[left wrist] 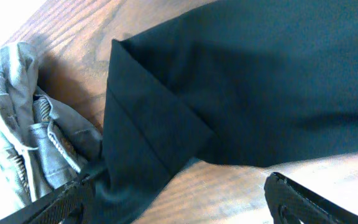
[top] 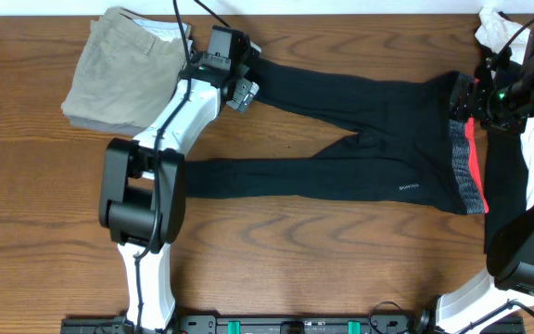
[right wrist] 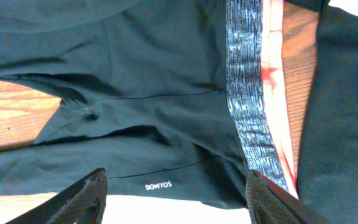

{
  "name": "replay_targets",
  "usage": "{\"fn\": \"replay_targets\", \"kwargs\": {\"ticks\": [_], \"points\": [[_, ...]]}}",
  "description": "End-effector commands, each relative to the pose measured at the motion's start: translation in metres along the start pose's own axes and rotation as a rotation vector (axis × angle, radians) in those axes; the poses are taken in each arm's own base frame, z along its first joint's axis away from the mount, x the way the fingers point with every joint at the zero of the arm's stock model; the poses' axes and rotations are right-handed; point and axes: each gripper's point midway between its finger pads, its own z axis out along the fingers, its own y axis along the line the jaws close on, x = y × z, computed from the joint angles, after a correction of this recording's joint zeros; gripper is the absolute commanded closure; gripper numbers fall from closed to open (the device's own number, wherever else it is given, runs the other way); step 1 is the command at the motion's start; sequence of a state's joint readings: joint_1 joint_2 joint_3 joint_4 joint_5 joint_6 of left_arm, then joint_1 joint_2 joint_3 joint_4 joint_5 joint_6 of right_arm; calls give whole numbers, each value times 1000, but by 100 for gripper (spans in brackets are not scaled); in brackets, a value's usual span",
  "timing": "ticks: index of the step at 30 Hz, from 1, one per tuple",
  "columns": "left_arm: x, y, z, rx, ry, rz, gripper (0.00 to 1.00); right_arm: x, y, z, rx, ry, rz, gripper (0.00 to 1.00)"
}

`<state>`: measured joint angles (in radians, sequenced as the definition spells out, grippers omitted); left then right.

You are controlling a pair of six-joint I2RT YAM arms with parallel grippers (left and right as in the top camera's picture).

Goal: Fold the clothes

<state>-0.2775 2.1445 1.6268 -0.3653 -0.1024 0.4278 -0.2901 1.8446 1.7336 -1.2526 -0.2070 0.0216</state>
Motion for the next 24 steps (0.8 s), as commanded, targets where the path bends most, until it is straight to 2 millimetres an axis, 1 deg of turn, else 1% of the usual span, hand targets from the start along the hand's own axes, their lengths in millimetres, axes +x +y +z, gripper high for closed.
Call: {"fn": "replay_targets", "kwargs": {"ticks": [1, 7, 9, 16, 17, 18, 22, 24], "points": [[5, 11, 14, -72, 25, 25, 11, -5, 8, -7, -11, -26, -26, 31], [-1, 11, 25, -88, -13, 2, 12, -5, 9, -7, -11, -28, -28, 30], [-1, 11, 26, -88, -13, 2, 18, -5, 9, -7, -11, -28, -29, 31], [0, 11, 27, -87, -11, 2, 45, -5, 9, -7, -11, -26, -29, 32], [-1, 11, 27, -87, -12, 1, 48, -5, 9, -7, -11, -27, -29, 32], [-1, 12, 27, -88, -14, 0, 49, -5, 9, -7, -11, -28, -29, 32], [1, 17, 29, -95, -14, -8, 49, -5, 9, -7, -11, -27, -29, 32], [6, 20, 34, -96, -3, -14, 49, -4, 9, -7, -11, -25, -29, 32]]}}
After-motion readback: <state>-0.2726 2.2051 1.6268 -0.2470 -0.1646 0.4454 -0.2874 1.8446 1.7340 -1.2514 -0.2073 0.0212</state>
